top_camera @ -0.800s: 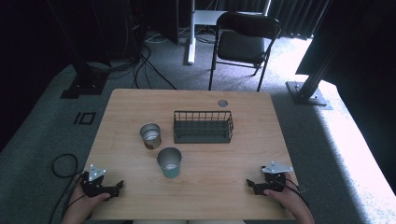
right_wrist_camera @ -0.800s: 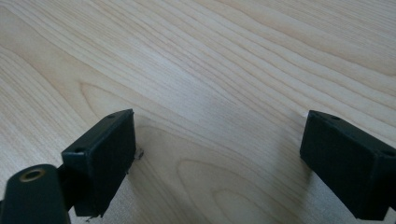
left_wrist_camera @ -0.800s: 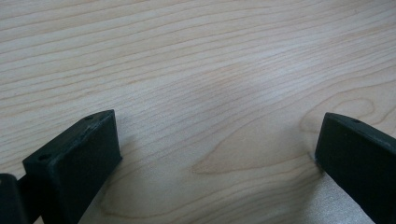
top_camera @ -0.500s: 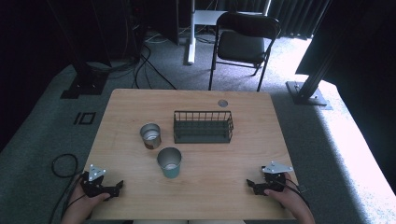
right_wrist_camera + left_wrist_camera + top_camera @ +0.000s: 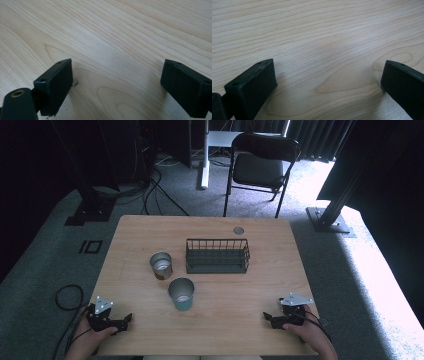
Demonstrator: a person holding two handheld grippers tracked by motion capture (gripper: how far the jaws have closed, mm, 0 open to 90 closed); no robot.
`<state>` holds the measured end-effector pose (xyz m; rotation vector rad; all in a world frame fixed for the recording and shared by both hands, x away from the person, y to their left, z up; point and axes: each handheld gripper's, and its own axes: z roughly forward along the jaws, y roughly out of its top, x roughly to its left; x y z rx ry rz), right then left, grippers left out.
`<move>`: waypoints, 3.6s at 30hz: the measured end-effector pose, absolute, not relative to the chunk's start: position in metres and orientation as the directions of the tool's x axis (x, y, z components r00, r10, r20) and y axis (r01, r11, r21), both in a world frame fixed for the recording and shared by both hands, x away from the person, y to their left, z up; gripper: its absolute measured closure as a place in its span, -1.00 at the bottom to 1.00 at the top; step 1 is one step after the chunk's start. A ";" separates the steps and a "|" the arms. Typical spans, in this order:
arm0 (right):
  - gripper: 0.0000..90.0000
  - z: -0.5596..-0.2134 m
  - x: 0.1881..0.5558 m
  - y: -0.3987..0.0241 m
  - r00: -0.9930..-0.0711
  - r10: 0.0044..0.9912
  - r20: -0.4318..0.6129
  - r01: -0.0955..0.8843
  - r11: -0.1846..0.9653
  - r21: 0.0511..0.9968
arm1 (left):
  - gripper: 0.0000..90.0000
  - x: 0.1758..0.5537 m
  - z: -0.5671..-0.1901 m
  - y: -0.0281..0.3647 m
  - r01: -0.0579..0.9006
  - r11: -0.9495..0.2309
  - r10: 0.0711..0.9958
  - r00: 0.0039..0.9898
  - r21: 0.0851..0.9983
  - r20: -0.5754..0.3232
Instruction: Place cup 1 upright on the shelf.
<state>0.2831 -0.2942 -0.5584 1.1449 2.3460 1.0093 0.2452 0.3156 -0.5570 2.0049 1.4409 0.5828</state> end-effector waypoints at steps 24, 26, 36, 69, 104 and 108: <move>-0.77 -0.553 0.290 -0.252 -0.722 0.692 -0.002 0.453 0.476 0.754 | -0.99 0.245 -0.557 0.316 0.688 -0.235 0.949 0.316 0.686 0.008; -0.77 -0.553 0.290 -0.246 -0.732 0.681 -0.004 0.444 0.481 0.756 | -0.99 0.245 -0.557 0.316 0.688 -0.234 0.949 0.316 0.687 0.008; -0.77 -0.549 0.295 -0.214 -0.788 0.616 -0.006 0.390 0.507 0.768 | -0.99 0.245 -0.557 0.316 0.688 -0.234 0.949 0.316 0.687 0.008; -0.72 -0.544 0.308 -0.140 -0.868 0.496 0.003 0.291 0.505 0.812 | -0.99 0.245 -0.557 0.315 0.687 -0.232 0.949 0.314 0.688 0.006; -0.74 -0.533 0.314 -0.067 -0.924 0.383 -0.002 0.173 0.423 0.889 | -0.99 0.245 -0.557 0.315 0.688 -0.232 0.949 0.314 0.688 0.006; -0.74 -0.534 0.313 -0.062 -0.930 0.368 -0.026 0.150 0.441 0.885 | -0.99 0.245 -0.557 0.315 0.688 -0.232 0.949 0.314 0.688 0.006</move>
